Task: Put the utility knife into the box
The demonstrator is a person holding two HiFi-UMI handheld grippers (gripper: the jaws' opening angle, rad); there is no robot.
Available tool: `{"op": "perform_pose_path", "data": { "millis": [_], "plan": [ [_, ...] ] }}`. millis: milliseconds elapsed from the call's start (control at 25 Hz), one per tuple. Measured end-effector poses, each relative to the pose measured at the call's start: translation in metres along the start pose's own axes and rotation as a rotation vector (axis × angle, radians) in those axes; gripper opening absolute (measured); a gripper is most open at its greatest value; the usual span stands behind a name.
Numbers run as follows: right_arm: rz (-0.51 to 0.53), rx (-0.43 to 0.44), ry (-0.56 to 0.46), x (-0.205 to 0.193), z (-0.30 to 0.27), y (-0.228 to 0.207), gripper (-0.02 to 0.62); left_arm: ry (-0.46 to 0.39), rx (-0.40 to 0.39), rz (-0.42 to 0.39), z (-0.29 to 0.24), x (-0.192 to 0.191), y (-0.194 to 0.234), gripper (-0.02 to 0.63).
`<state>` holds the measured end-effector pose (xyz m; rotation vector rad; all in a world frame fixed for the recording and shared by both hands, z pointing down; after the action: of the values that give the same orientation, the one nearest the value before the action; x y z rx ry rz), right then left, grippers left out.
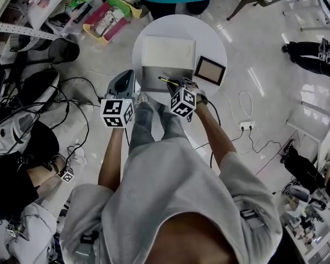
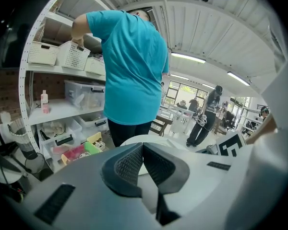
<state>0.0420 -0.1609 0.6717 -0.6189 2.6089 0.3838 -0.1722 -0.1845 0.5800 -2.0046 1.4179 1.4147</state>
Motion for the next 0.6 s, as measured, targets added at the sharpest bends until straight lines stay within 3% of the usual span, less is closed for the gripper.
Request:
{"op": "perform_pose_path", "data": {
  "millis": [320, 600],
  "plan": [
    [0.081, 0.051, 0.139, -0.002, -0.039, 0.002, 0.048, -0.005, 0.013, 0.012, 0.006, 0.001, 0.004, 0.020],
    [0.054, 0.085, 0.223, -0.006, -0.066, -0.001, 0.048, 0.000, 0.018, 0.018, 0.006, -0.001, 0.013, 0.020]
  ]
}}
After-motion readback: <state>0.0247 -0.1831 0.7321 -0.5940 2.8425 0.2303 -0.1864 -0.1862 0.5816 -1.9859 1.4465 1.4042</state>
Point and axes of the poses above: the fingertips, and each gripper's own axes: z backward along the fingers, y to its left, x out of its top, the point moved 10 cm from there along z, backward along the fingers, and after that the axes turned 3 degrees about -x, right-handed, at the moved point
